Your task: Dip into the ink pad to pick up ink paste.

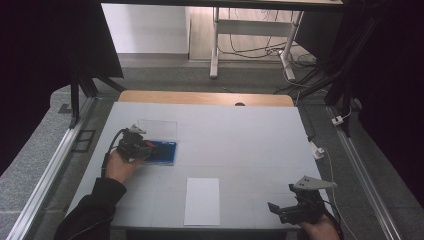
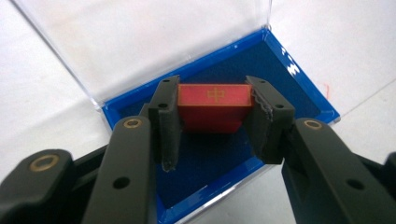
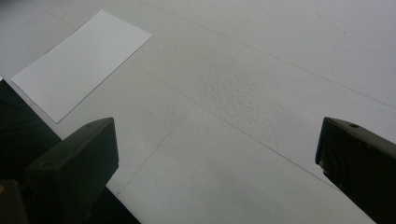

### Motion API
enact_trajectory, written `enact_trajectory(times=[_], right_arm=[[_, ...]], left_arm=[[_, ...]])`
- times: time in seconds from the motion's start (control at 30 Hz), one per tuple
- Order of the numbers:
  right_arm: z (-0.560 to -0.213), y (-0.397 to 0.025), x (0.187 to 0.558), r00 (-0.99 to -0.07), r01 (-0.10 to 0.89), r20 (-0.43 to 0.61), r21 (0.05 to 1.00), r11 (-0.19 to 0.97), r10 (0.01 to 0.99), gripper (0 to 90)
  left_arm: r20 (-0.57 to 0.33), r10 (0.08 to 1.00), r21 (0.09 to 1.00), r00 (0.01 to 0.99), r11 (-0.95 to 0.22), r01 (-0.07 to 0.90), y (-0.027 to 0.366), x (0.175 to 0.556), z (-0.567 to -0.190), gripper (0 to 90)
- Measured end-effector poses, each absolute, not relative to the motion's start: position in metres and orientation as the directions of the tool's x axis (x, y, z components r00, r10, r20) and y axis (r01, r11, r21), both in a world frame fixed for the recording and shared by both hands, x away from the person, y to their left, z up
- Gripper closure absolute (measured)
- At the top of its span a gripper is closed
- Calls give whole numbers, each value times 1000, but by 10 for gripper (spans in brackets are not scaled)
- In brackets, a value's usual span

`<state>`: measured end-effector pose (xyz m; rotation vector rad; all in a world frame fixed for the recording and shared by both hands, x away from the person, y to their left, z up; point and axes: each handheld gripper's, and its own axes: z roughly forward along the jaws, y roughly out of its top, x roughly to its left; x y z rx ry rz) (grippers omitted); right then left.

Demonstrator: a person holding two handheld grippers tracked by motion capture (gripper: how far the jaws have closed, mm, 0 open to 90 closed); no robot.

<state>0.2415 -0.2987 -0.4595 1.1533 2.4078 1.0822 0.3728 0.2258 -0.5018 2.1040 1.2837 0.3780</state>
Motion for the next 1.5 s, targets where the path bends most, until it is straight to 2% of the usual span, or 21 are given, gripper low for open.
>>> enact_trajectory(times=[0.27,0.8,1.5], right_arm=[[-459,-298,241,-653,558,77,721,410,754,0],[-459,-299,241,-653,557,77,723,408,754,0],[-459,-299,241,-650,557,77,724,406,756,0]], left_arm=[[-85,867,669,490,-315,673,227,368,-497,580],[-48,827,691,560,-377,617,212,352,-482,579],[-52,759,704,649,-433,563,191,330,-465,579]])
